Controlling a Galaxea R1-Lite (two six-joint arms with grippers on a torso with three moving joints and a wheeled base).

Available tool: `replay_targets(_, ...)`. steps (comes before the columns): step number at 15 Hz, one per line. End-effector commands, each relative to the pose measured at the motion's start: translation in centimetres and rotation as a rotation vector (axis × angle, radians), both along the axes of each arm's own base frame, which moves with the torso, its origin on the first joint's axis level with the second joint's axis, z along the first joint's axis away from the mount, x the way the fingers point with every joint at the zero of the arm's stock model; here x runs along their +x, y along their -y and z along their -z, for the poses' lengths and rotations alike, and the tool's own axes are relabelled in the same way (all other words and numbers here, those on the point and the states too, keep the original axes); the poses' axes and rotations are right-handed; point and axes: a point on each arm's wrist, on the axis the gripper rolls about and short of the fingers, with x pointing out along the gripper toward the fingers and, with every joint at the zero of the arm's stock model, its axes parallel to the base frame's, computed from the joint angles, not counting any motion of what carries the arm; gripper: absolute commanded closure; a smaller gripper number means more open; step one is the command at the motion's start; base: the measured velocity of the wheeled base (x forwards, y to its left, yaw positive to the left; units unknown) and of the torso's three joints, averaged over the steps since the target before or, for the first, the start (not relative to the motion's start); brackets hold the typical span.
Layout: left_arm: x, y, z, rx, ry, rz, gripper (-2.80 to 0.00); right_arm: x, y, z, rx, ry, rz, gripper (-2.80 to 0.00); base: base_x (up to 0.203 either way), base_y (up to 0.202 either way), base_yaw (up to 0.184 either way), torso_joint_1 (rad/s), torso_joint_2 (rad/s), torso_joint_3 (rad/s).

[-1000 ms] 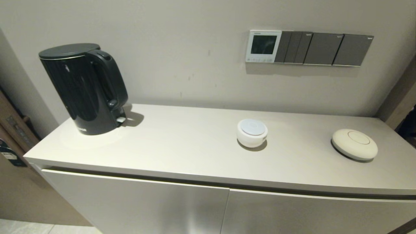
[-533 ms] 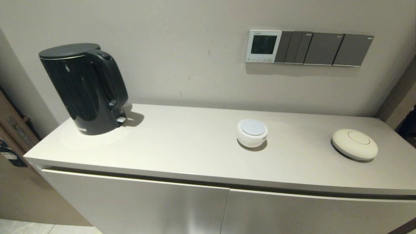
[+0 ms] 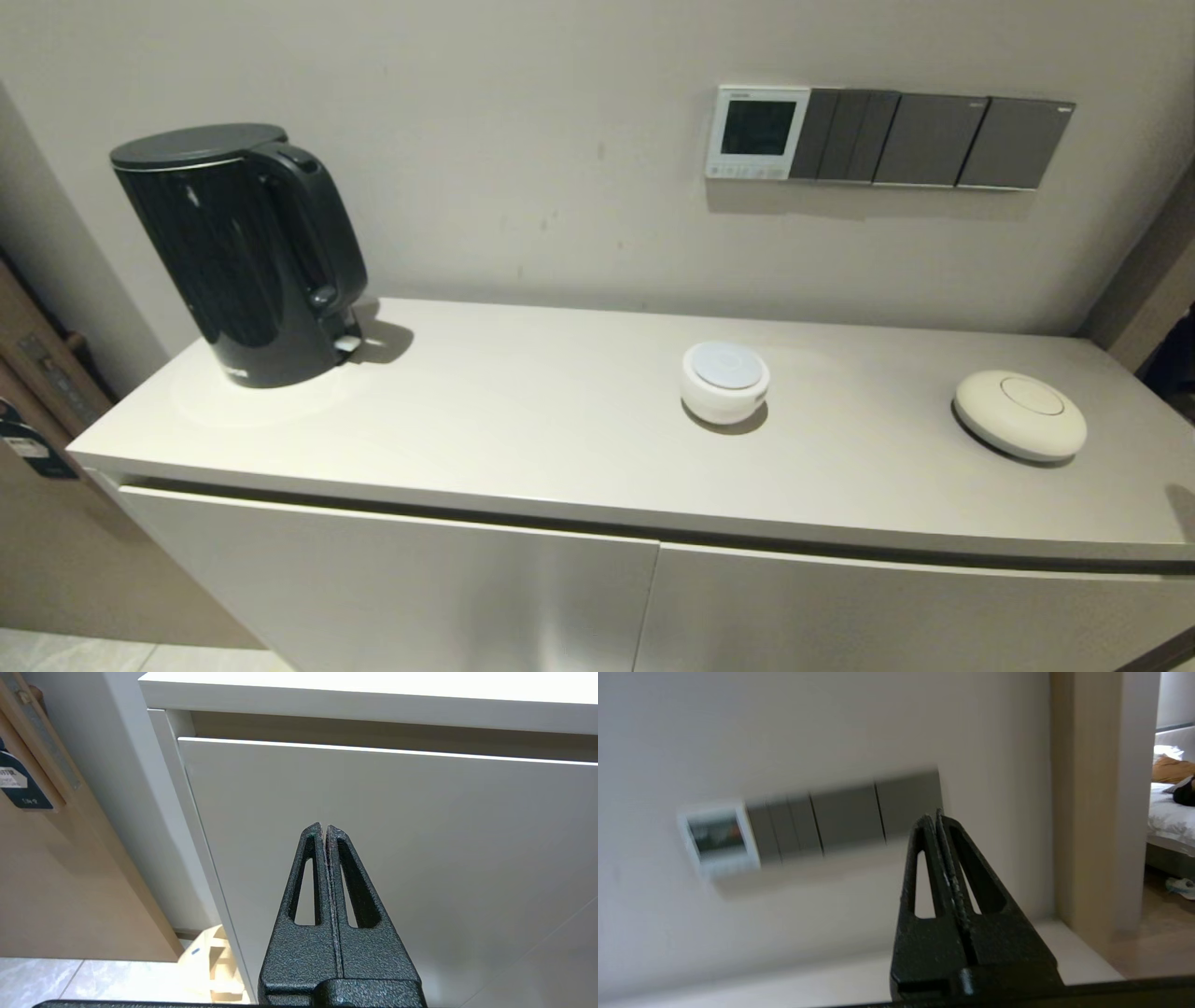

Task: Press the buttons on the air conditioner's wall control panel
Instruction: Turn on the central air conditioner

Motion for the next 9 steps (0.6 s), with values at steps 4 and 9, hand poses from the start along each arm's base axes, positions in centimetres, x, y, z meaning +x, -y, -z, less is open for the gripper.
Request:
replay_targets(4,0.0,0.0,0.0,0.000,0.000,0.000,0.00,8.1,-1.9,-5.7,0.034,0.016,-0.025,0.00,0.000,0.000,0.000,0.000,0.00,0.000)
replay_targets(9,0.0,0.0,0.0,0.000,0.001,0.000,0.00,14.7,-7.5,-7.4,0.086,-0.077,-0.112,0.00,0.000,0.000,0.000,0.000,0.00,0.000)
